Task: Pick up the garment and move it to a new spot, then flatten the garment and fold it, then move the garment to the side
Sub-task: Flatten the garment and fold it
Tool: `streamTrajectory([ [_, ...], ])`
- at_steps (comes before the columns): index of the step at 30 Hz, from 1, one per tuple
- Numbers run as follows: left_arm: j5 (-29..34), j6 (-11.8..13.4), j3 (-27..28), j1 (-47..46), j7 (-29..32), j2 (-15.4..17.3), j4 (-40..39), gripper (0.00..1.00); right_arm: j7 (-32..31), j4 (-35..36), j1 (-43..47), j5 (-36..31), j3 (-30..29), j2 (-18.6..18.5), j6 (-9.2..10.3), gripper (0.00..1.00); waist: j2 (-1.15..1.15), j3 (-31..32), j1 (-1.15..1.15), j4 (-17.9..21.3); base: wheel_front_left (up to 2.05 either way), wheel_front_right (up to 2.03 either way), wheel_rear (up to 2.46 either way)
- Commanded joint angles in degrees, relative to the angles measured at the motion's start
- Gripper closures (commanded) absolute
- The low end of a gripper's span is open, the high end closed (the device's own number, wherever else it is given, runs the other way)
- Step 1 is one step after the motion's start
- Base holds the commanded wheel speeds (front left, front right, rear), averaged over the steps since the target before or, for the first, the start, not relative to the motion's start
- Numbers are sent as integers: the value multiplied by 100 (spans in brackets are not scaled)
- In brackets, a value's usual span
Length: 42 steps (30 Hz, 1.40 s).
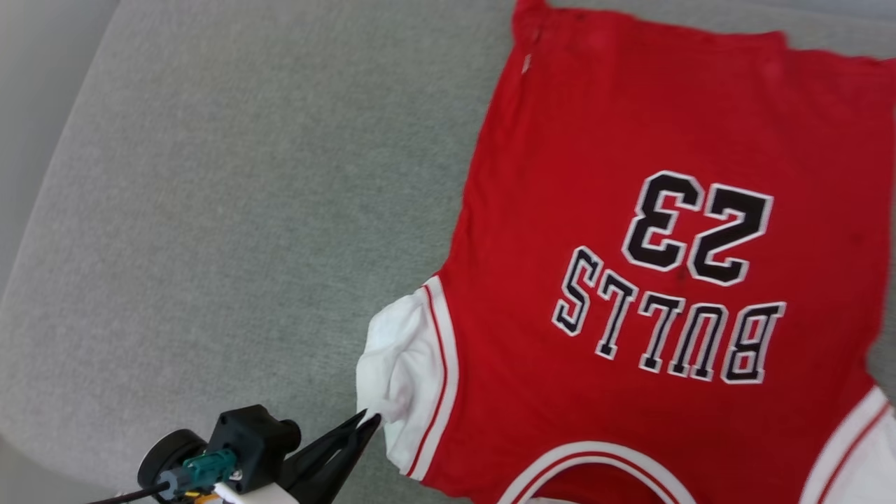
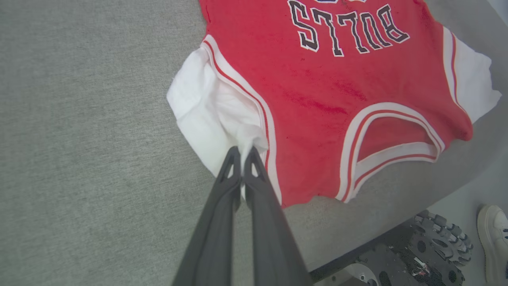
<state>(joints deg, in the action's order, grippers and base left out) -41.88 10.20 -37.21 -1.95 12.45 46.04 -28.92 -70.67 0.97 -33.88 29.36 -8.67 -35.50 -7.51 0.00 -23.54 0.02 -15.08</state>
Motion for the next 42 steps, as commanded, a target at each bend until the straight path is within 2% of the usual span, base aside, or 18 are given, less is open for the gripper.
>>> streamTrajectory([
  [1, 84, -53, -60, -173, 36, -89, -72, 100, -325, -225, -439, -199, -93, 75, 4, 0, 0, -569, -2, -558, 0, 0, 0],
  [4, 58, -77, -90, -292, 26, -218, -133, 100, -814, -612, -1057, -602, -373, 217, 4, 0, 0, -774, -2, -745, 0, 0, 0],
  [8, 122, -80, -54, -396, -81, -315, -110, 100, -1206, -828, -1582, -1132, -489, 197, 4, 0, 0, -1010, -2, -948, 0, 0, 0],
  [16, 142, -211, -146, -554, -264, -532, -22, 100, -1342, -1064, -2024, -1710, -583, 320, 4, 0, 0, -1311, -2, -1147, 0, 0, 0],
  [20, 149, -245, -134, -594, -309, -579, 16, 100, -1337, -1351, -1841, -1901, -520, 344, 4, 0, 0, -1380, -2, -1181, 0, 0, 0],
  [21, 146, -247, -127, -611, -309, -577, 28, 100, -1371, -1418, -1797, -1909, -510, 388, 4, 18, 0, -1386, -2, -1182, 0, 0, 0],
  [22, 148, -243, -123, -623, -316, -577, 38, 100, -1353, -1453, -1774, -1909, -497, 409, 4, 69, 0, -1393, -2, -1182, 0, 0, 0],
  [23, 146, -246, -119, -632, -317, -585, 48, 100, -1325, -1478, -1768, -1897, -480, 413, 3, 100, 0, -1398, -2, -1183, 0, 0, 0],
  [28, 164, -257, -136, -665, -336, -585, 129, 100, -1255, -1550, -1613, -1843, -453, 351, 3, 100, 0, -1306, -2, -1140, 0, 0, 0],
  [34, 180, -218, -147, -582, -326, -530, 323, 100, -1090, -1637, -1265, -1743, -559, 311, 4, 100, 0, -876, -2, -908, 0, 0, 0],
  [38, 82, -158, -119, -422, -401, -553, 460, 100, -991, -1568, -717, -1541, -540, 314, 3, 100, 0, -419, -2, -690, 0, 0, 0],
  [42, 2, -63, -34, -268, -404, -418, 549, 100, -868, -1355, 7, -1210, -447, 392, 3, 100, 0, 17, -2, -360, 0, 0, 0],
])
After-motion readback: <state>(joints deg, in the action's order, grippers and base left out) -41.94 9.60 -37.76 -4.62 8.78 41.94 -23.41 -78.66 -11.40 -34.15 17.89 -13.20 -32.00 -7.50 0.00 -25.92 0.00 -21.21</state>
